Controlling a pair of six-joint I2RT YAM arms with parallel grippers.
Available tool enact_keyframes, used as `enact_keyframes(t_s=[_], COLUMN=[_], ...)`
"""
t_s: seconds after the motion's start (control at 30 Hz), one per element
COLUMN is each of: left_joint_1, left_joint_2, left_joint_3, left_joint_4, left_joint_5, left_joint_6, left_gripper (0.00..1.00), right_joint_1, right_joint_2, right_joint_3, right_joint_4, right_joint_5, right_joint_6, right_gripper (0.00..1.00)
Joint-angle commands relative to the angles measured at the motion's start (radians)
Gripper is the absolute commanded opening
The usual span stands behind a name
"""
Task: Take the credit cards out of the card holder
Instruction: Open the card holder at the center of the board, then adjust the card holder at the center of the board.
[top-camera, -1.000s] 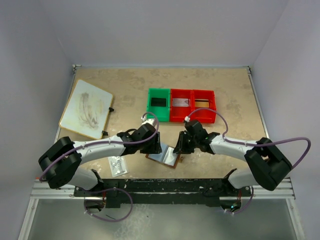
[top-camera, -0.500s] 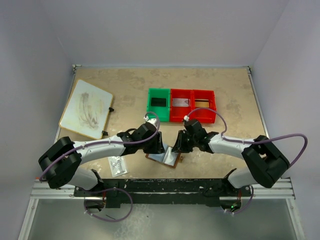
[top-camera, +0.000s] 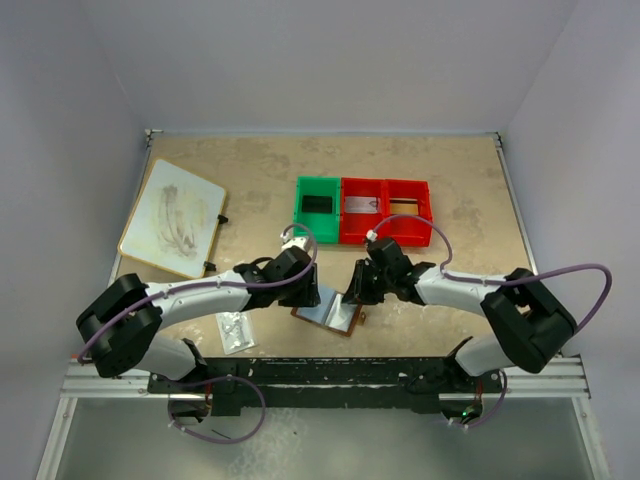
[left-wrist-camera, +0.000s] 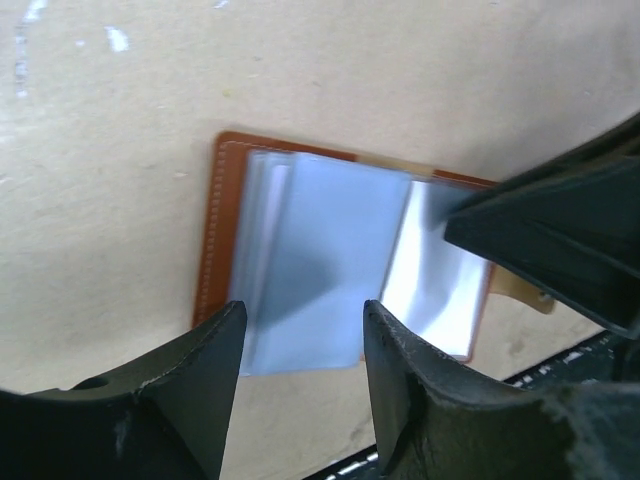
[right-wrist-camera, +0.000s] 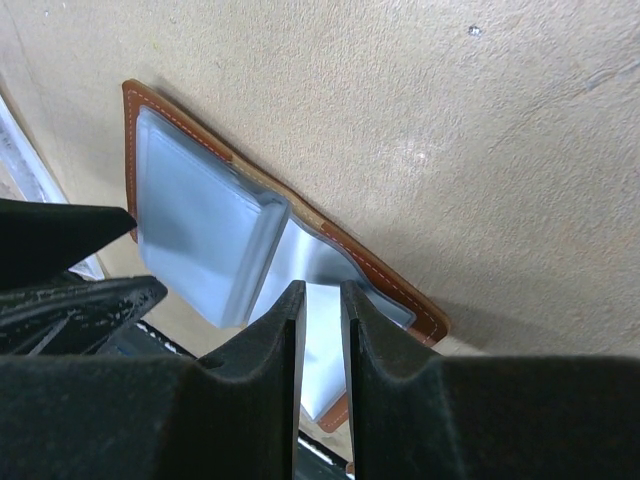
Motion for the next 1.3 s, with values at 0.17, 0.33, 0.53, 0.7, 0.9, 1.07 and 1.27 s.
enact_keyframes(t_s=[0.17, 0.33, 0.53, 0.7, 0.9, 1.07, 1.27], left_joint_1=[-0.004, -0.004, -0.004, -0.004, -0.004, -0.004, -0.004], left_joint_2=[0.013, 0.004, -0.060, -0.061, -0.046, -0.075, -0.126], left_joint_3=[0.023, 0.011, 0.018, 0.011, -0.015, -0.039, -0.054], left_joint_4=[-0.005, 0.022, -0.023, -0.008, 0.002, -0.007, -0.039], left_joint_5=[-0.033, -0.008, -0.093, -0.075, -0.064, -0.072, -0.122], left_joint_6=[0.021, 0.013, 0.020, 0.020, 0.002, -0.009, -0.035], left_gripper=[0.49, 0.48, 0.53, 0.54, 0.54, 0.53, 0.53], right_joint_1=[0.003, 0.005, 0.008, 0.016, 0.079, 0.092, 0.092], right_joint_2=[0.053, 0.059, 0.056, 0.087, 0.186, 0.249, 0.280], right_joint_3=[0.025, 0.027, 0.029, 0.063, 0.162, 0.193, 0.257], right_joint_4=[-0.041, -0.038, -0.035, -0.006, -0.005, 0.006, -0.030], right_joint_5=[0.048, 0.048, 0.049, 0.026, 0.030, 0.056, 0.039], right_joint_6=[-0.022, -0.020, -0.018, -0.023, -0.012, -0.005, -0.083], right_gripper=[0.24, 0.24, 0.24, 0.26, 0.28, 0.29, 0.30])
